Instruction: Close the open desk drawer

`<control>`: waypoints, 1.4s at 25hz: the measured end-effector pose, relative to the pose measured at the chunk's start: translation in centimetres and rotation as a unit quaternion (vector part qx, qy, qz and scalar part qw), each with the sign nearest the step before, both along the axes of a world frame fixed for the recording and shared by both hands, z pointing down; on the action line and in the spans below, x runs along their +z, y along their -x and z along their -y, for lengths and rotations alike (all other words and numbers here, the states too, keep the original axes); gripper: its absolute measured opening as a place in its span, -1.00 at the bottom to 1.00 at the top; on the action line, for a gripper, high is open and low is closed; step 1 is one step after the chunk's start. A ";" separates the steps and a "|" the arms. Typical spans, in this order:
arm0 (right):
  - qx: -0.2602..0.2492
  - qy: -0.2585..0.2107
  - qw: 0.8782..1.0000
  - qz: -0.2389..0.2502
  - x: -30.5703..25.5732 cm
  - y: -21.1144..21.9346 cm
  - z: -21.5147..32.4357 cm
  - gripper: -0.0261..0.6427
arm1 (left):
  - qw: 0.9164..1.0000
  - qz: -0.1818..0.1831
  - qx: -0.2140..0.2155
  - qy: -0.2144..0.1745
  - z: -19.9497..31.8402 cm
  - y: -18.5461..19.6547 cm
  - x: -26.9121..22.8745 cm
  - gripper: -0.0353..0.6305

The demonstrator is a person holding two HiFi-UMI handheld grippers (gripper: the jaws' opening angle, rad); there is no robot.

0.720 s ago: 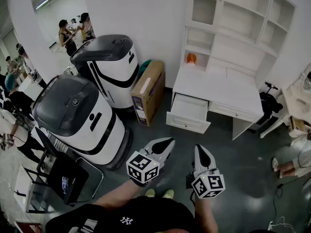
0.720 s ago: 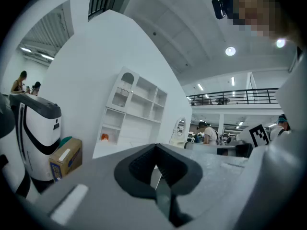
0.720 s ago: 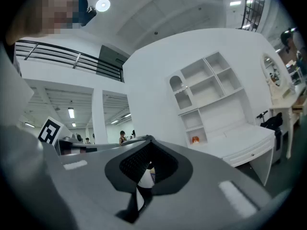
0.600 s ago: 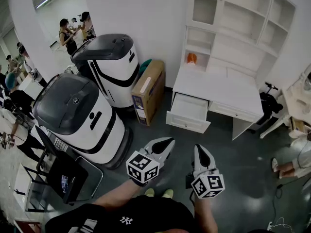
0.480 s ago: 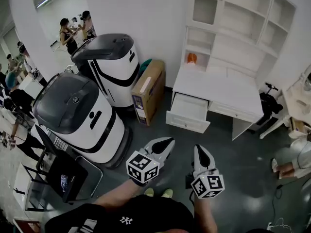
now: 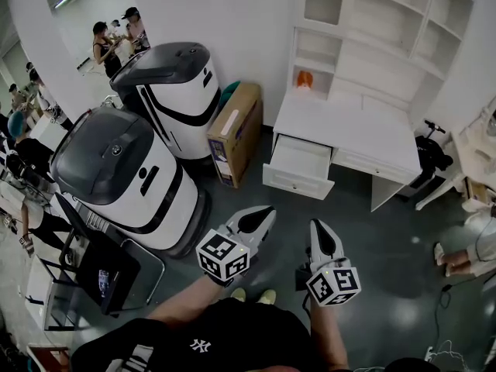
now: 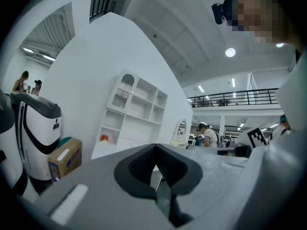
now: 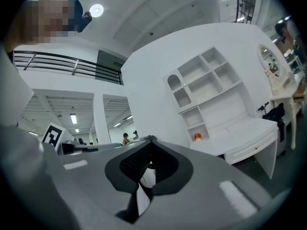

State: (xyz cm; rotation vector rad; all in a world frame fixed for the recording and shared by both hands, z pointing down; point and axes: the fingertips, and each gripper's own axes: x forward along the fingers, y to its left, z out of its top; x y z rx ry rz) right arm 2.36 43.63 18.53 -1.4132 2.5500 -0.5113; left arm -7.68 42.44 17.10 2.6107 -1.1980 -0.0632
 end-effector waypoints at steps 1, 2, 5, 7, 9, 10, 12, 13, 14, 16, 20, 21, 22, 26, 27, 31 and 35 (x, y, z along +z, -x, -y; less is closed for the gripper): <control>-0.002 0.003 1.000 0.000 0.4 -0.2 0.1 -0.87 | 1.000 0.002 -0.002 0.001 0.2 -0.1 0.2 -0.89; -0.003 0.006 1.000 0.002 0.7 -0.3 0.1 -0.87 | 1.000 0.004 -0.004 0.001 0.3 -0.1 0.5 -0.89; -0.004 0.011 1.000 0.012 1.6 -0.9 0.6 -0.87 | 1.000 0.009 -0.010 0.000 0.9 0.0 1.2 -0.89; -0.004 0.016 1.000 0.022 2.2 -1.3 1.1 -0.87 | 1.000 0.012 -0.013 0.000 1.2 -0.1 1.5 -0.89; -0.006 0.026 0.999 0.032 2.8 -1.5 1.3 -0.87 | 1.000 0.015 -0.016 0.006 1.3 0.1 1.9 -0.89; -0.008 0.031 0.999 0.037 3.2 -1.5 1.4 -0.87 | 1.000 0.016 -0.018 0.010 1.4 0.2 2.2 -0.89; -0.010 0.039 0.998 0.045 3.7 -1.5 1.8 -0.86 | 0.999 0.020 -0.024 0.016 1.8 0.5 2.8 -0.89; -0.010 0.042 0.998 0.048 4.0 -1.6 2.2 -0.86 | 0.999 0.021 -0.026 0.018 2.1 0.7 3.0 -0.89; -0.011 0.046 0.998 0.051 4.2 -1.6 2.6 -0.86 | 0.999 0.023 -0.028 0.019 2.6 0.8 3.1 -0.89; -0.014 0.056 0.997 0.055 5.0 -1.5 3.5 -0.86 | 0.999 0.025 -0.031 0.022 3.4 1.0 3.6 -0.89; -0.015 0.069 0.996 0.058 6.6 -1.2 5.4 -0.84 | 0.999 0.029 -0.028 0.024 5.8 1.1 4.8 -0.89; -0.014 0.071 0.996 0.057 7.0 -1.1 6.1 -0.84 | 0.999 0.028 -0.026 0.026 6.5 1.2 5.2 -0.89; -0.012 0.073 0.996 0.056 7.4 -1.0 6.8 -0.84 | 0.999 0.027 -0.024 0.028 7.3 1.2 5.6 -0.89; 0.001 0.087 0.995 0.055 9.2 -0.7 10.2 -0.84 | 0.999 0.022 -0.007 0.030 11.2 0.9 7.0 -0.89; 0.005 0.094 0.994 0.056 9.8 -0.6 11.2 -0.84 | 0.999 0.021 -0.002 0.029 12.3 0.8 7.4 -0.89; 0.019 0.122 0.991 0.053 12.7 0.2 15.8 -0.84 | 0.999 0.026 0.016 0.024 17.1 0.9 9.5 -0.89; 0.035 0.150 0.987 0.049 16.2 1.2 20.3 -0.84 | 0.998 0.034 0.042 0.027 21.5 0.8 12.6 -0.89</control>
